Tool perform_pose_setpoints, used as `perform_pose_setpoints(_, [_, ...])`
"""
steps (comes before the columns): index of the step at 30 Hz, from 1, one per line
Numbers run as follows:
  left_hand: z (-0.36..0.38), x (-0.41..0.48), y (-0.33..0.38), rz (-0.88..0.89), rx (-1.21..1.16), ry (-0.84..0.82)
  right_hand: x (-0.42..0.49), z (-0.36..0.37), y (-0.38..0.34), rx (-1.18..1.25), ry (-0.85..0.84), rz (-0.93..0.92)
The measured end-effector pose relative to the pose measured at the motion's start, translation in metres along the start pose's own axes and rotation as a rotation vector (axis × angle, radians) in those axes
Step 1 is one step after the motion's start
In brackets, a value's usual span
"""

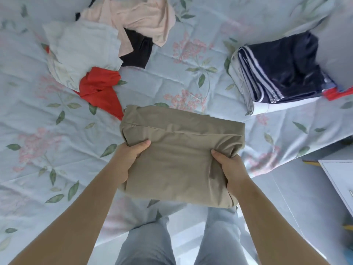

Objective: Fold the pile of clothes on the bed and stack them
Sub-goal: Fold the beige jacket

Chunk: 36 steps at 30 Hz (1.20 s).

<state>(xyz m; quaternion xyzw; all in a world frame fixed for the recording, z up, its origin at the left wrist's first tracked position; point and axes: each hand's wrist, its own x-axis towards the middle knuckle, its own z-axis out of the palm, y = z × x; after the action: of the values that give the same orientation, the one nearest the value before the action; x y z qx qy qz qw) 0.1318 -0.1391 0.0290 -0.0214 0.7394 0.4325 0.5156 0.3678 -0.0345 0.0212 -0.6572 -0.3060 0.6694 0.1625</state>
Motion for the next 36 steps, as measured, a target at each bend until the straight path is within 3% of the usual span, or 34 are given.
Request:
perform_pose_setpoints(8, [0.164,-0.077,0.022,0.016,-0.085,-0.036,-0.003,-0.165,-0.092,-0.018,-0.038,-0.069])
perform_pose_setpoints(13, [0.242,-0.096,0.034,0.007,-0.136,-0.083,0.011,-0.230,-0.137,-0.037,-0.021,-0.091])
perform_pose_setpoints(26, [0.339,-0.060,0.110,0.015,-0.145,-0.129,0.070,-0.279,-0.233,-0.045,0.021,-0.144])
perform_pose_setpoints(31, [0.382,-0.032,0.136,0.009,-0.187,-0.060,0.125,-0.288,-0.286,-0.127,0.008,-0.190])
perform_pose_setpoints(36, [0.425,-0.007,0.165,-0.015,-0.266,0.049,0.183,-0.292,-0.345,-0.180,-0.109,-0.146])
